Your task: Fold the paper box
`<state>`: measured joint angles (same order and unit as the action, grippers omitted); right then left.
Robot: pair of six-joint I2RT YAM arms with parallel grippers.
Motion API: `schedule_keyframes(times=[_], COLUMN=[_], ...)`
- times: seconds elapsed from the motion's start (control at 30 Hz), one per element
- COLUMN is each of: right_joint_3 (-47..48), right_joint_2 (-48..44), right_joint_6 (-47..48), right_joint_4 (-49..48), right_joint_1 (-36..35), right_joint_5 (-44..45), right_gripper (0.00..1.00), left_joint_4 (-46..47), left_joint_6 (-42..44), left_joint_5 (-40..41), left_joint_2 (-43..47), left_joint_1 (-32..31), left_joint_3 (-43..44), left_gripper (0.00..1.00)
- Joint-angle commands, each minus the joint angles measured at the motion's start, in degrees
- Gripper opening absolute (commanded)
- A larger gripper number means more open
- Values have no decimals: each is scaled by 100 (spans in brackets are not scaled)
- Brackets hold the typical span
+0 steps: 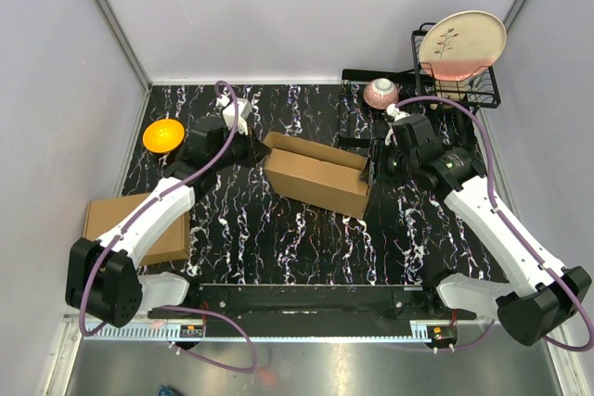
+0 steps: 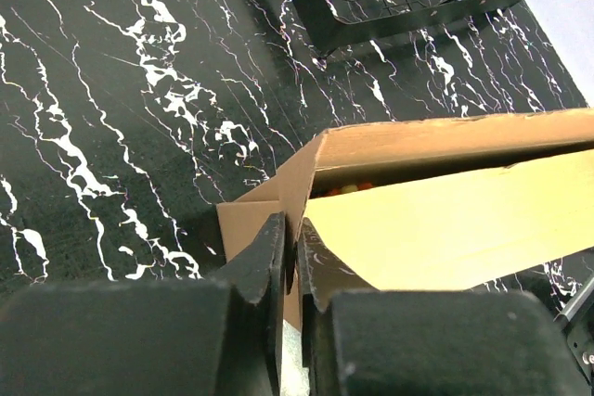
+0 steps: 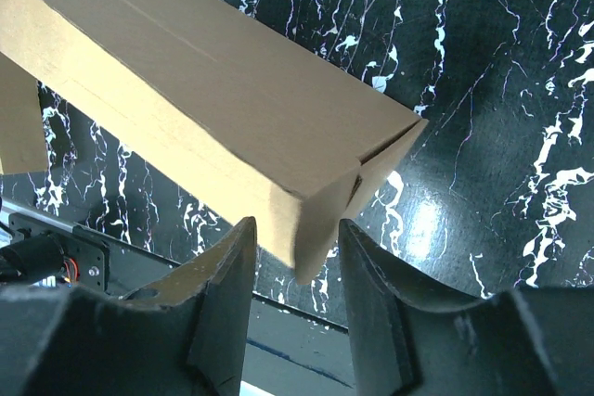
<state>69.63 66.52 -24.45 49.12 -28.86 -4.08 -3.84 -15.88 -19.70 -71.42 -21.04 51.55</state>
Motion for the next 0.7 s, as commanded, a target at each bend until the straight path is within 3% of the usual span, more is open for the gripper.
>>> schedule_keyframes(times=[0.0, 0.3, 0.43, 0.67], right_joint_3=[-10, -89, -98, -125], right_joint_2=[10, 19, 19, 10], right_joint_6=[36, 36, 28, 28], right_joint_4=[-193, -228, -245, -272], right_joint_1=[-58, -76, -58, -76], right_joint_5=[-58, -76, -14, 3], right_gripper=[47, 43, 47, 47], left_joint_4=[243, 59, -56, -82], left_joint_6=[-73, -249, -188, -179], left_joint_5=[-7, -69, 45, 107], left_joint_2=[146, 146, 163, 154], left_joint_1=[21, 12, -23, -67], left_joint_3=[136, 373, 461, 558], left_gripper=[4, 6, 27, 31])
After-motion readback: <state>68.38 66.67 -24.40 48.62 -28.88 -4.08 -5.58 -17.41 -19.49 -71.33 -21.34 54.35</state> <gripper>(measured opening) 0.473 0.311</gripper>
